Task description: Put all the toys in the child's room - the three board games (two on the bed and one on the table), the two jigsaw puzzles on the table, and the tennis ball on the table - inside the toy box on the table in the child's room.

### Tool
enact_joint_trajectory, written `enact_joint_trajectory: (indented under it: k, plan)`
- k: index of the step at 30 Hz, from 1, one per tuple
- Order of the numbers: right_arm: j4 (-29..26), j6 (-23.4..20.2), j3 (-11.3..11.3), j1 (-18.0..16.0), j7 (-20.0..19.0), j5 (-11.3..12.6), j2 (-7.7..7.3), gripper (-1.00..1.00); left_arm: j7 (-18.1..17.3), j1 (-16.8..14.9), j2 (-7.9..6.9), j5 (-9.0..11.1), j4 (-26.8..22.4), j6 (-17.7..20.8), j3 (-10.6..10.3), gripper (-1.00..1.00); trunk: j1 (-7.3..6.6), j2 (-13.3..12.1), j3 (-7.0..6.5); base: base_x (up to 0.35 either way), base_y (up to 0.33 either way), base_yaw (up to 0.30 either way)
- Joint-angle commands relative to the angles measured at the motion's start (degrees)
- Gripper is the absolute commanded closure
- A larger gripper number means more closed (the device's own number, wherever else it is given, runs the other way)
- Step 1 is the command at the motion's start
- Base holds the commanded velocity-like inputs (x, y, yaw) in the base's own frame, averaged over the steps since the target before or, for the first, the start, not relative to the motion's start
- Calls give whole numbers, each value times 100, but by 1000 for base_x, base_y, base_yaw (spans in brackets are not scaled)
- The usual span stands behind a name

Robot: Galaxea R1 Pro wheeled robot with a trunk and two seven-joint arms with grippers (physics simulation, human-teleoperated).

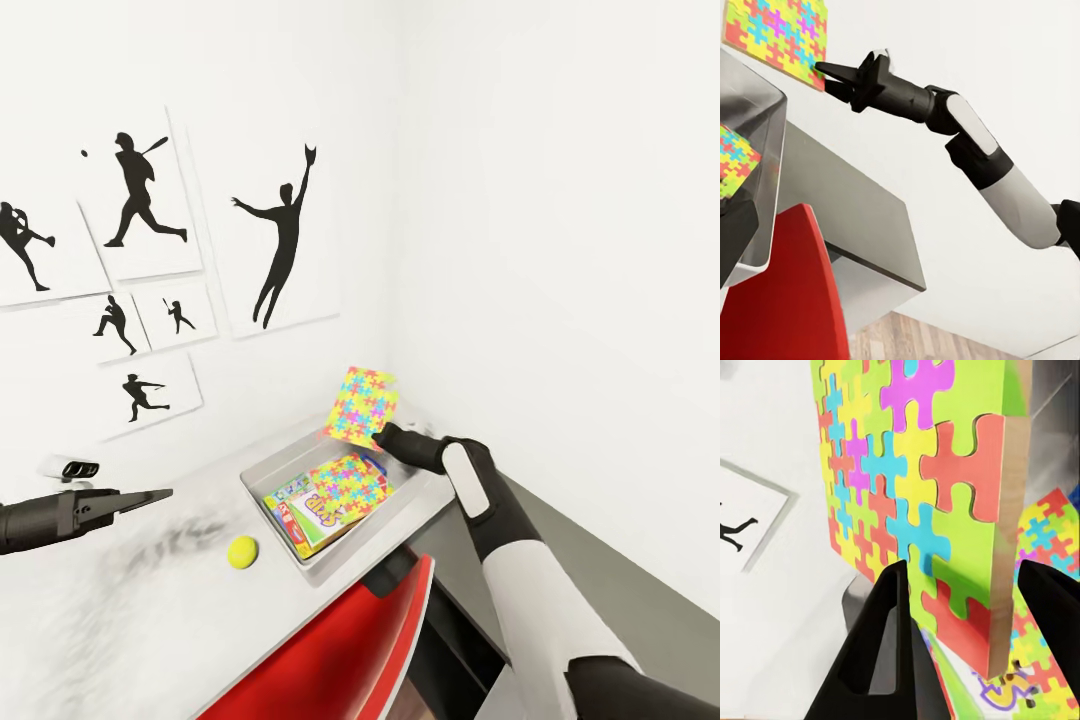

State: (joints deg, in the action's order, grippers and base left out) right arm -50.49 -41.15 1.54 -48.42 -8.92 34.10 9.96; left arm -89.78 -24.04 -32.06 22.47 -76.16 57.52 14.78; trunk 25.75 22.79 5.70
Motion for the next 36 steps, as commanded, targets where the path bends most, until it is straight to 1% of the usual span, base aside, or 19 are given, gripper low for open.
enact_joint_trajectory:
  k: [1,6,7,10,13,15,19,36]
  plan:
    - [31,4,-17,-39,11,16,4,100,4,-18,31,-35,21,49,7,-100,4,13,13,0,0,0]
    - [190,164,-177,-200,172,194,4,100,-1,-15,191,-59,22,49,-6,-100,4,13,13,0,0,0]
    - [171,196,-142,-165,204,229,4,100,-3,-14,208,-59,22,49,-7,-100,4,13,13,0,0,0]
    - [75,237,-45,-69,106,103,4,100,-10,-14,260,-60,22,49,-3,-100,4,13,13,0,0,0]
    - [-20,244,52,28,11,-11,4,100,-12,-14,272,-63,22,49,0,-100,4,13,13,0,0,0]
    - [-82,247,76,63,-52,-74,4,100,-11,-14,276,-60,22,49,2,-100,4,13,13,0,0,0]
    - [-83,246,88,69,-168,-85,4,100,-12,-13,278,-59,22,49,0,-100,4,13,13,-30,76,0]
    - [-66,225,90,70,-163,-86,4,100,-6,-14,279,-50,22,49,-4,-100,4,13,13,-60,83,0]
